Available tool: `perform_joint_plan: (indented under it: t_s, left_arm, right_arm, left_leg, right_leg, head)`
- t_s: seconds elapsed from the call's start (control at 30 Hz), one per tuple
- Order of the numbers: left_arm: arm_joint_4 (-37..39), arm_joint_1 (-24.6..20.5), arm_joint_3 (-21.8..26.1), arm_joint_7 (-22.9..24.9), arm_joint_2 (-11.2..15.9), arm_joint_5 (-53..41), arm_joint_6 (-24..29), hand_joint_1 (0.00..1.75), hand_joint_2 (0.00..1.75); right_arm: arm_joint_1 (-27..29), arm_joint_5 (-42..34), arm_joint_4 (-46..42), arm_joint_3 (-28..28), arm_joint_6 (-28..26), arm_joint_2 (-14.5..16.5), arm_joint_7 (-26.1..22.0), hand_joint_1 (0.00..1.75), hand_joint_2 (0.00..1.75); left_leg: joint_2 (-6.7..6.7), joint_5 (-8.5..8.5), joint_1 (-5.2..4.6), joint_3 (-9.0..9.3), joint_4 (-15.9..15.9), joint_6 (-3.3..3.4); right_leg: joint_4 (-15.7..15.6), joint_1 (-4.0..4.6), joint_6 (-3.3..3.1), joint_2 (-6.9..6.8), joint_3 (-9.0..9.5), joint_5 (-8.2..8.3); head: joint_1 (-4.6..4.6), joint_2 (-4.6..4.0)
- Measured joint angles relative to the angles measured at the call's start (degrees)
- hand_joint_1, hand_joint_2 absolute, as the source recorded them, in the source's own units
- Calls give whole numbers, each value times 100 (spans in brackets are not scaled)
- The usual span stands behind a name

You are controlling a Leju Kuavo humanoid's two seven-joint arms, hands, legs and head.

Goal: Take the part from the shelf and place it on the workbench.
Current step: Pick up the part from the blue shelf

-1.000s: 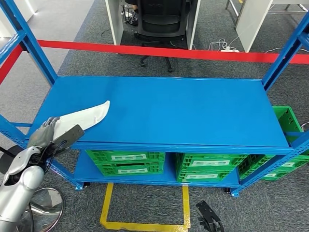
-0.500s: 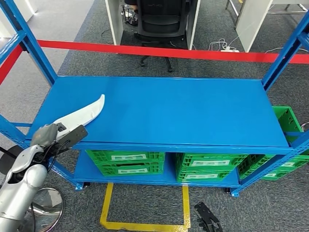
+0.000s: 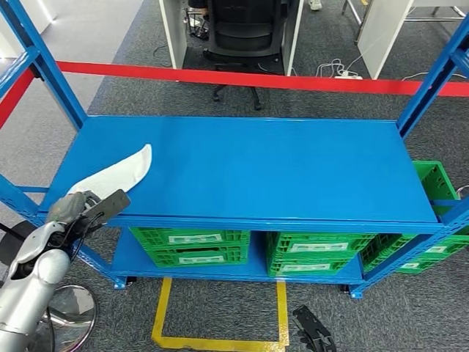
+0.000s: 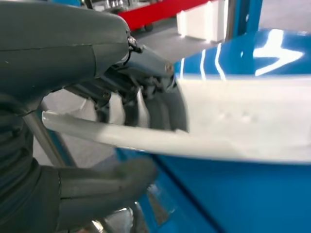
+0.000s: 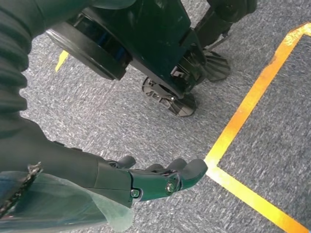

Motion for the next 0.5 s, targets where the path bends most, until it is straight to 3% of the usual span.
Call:
perform_joint_plan:
  t_s: [0.5]
  left_arm:
    - [73,137,118,50,69,37,90,0,175]
  right_arm:
    - [21,4,-82,24,9,0,38,0,175]
  left_leg:
    - [0,2,-2,-2,0,1]
  right_leg:
    - [0,-1,1,0,0,1]
  head:
    - [1,-1]
